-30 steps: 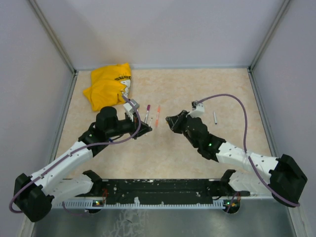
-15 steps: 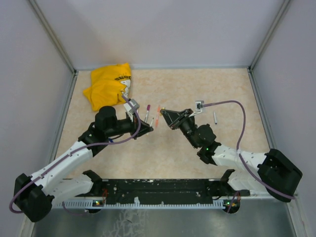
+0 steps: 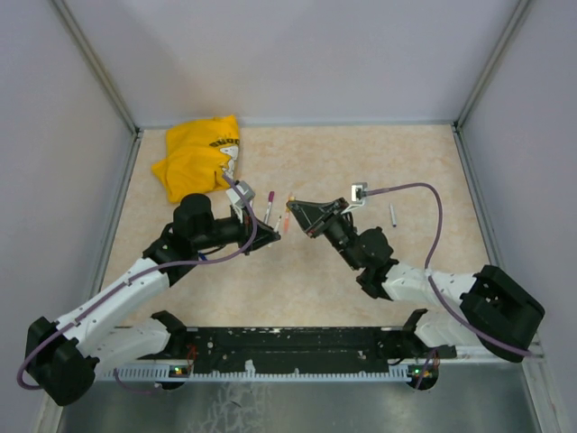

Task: Insert the pens into the pen caps
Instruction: Insert the pen cap onto the pen.

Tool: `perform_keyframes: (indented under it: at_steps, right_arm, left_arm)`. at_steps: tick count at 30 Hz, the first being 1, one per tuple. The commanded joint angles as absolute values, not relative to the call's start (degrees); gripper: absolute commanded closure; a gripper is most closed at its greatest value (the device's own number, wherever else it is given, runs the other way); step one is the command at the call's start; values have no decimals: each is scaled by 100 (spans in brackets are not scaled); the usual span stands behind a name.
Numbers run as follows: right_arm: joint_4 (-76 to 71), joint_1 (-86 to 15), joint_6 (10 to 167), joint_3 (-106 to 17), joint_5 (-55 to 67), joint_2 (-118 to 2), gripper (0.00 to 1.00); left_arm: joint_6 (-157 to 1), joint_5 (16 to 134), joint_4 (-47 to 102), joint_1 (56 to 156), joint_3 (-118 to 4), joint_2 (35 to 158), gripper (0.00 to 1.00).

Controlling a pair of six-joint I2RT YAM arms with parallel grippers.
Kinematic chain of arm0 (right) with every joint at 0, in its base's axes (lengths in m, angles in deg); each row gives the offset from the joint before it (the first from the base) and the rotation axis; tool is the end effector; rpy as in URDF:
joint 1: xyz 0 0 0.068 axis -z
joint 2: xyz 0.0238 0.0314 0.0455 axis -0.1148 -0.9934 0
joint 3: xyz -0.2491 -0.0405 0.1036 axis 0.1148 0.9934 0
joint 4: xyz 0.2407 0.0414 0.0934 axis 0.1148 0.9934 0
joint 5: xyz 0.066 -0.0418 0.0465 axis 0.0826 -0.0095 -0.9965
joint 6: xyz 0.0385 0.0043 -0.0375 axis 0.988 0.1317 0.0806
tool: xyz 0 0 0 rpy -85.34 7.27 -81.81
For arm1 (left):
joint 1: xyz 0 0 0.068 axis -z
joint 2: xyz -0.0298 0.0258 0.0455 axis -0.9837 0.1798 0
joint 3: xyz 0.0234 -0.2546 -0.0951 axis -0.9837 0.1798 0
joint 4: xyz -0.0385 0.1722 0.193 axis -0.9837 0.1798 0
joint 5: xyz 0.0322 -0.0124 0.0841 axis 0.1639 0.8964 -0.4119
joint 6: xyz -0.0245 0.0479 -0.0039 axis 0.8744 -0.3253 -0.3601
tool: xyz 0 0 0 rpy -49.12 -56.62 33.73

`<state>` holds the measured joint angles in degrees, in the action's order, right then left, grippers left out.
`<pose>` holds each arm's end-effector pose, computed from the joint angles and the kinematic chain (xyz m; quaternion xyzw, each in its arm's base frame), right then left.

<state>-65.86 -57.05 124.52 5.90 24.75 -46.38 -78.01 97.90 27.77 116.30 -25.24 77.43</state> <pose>0.1631 0.1872 0.2668 0.0368 0.5864 0.5506 0.5929 0.1711 -0.1502 0.2973 0.3253 0.7069 -0.4357 0.4524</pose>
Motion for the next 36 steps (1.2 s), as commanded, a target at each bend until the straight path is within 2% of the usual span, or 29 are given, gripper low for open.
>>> perform_keyframes:
  at_steps: [1, 36]
  right_arm:
    - [-7163, -5688, 12352, 297, 2402, -4729, 100]
    - [-7678, -5678, 12811, 300, 1880, -5098, 100]
  left_arm:
    - [-7882, 9933, 2570, 11658, -2596, 7732, 100]
    - [-7888, 9821, 2568, 11655, -2566, 7642, 100]
